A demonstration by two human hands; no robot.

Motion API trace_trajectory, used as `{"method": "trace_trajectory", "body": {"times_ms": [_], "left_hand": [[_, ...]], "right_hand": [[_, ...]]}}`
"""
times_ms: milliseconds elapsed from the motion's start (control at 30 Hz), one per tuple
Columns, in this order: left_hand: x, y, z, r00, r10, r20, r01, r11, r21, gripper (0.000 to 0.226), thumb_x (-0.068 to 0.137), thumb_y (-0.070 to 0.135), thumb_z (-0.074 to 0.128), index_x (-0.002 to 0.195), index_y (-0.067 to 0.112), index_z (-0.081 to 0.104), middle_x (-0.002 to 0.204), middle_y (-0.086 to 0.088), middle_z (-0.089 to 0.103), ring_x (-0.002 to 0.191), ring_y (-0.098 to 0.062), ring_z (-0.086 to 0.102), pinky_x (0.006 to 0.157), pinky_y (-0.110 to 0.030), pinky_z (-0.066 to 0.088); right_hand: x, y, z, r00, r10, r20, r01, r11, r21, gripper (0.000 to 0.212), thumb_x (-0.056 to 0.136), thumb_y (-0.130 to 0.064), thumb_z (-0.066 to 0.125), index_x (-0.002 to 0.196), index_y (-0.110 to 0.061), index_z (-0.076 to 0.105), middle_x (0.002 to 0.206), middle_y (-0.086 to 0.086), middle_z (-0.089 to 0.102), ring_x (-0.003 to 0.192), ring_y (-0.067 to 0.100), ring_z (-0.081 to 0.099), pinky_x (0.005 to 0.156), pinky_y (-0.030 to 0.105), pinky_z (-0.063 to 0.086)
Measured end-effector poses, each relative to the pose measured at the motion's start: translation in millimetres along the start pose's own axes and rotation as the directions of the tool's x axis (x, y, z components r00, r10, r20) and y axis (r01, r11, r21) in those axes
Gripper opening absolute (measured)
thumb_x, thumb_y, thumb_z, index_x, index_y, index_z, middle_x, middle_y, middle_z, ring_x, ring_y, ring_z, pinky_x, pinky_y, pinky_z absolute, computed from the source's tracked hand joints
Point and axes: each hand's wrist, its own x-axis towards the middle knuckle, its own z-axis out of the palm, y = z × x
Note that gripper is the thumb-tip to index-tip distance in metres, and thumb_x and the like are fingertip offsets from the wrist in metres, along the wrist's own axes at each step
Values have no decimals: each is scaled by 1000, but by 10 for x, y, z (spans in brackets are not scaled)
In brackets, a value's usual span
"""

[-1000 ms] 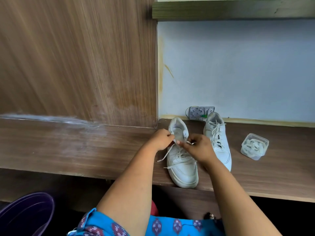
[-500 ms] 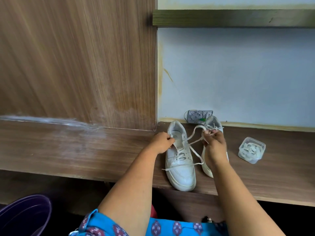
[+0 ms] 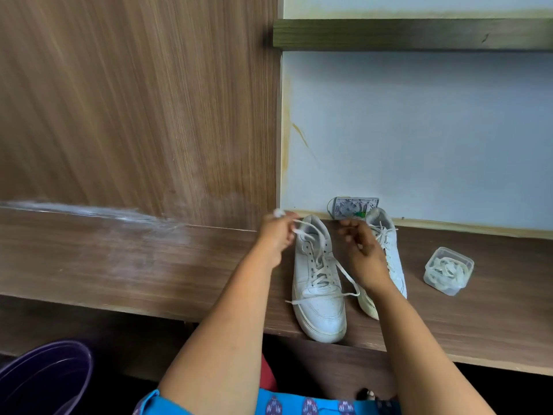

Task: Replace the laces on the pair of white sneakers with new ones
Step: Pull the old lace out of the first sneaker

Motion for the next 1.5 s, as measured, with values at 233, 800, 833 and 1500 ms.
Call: {"method": "trace_trajectory", "body": {"times_ms": [233,800,833,1500], "left_hand": [[1,-132,-205,957,71,-283,236,381,894,87,87,42,65,148,7,14,155,-22,6,141,-44,16,110,-51,28],[52,-297,212,961,128,246,-258,737,624,20,69,35,56,53,30,66,128,7,51,116,-22,44,96,-36,39],[85,-301,198,946,185,266,-324,586,743,19,76,36,58,61,32,68,130,10,48,123,-19,36,104,-39,32],[24,-382,270,953,67,295,-302,234,924,11,77,48,64,83,40,67,150,10,29,143,-25,7,115,-57,3]], "right_hand": [[2,216,246,929,103,355,163,749,-642,60,85,-2,39,135,-35,48,132,10,38,120,30,44,100,42,43],[-15,172,135,987,86,137,-36,941,-335,33,81,-1,39,100,-14,62,90,3,68,82,22,62,65,25,40],[-6,176,136,987,83,141,-32,944,-329,33,81,1,40,100,-14,62,91,3,68,82,22,62,65,25,41],[-45,262,118,986,3,165,53,941,-334,21,90,-4,48,102,-16,60,73,7,64,57,7,50,50,16,33]]}}
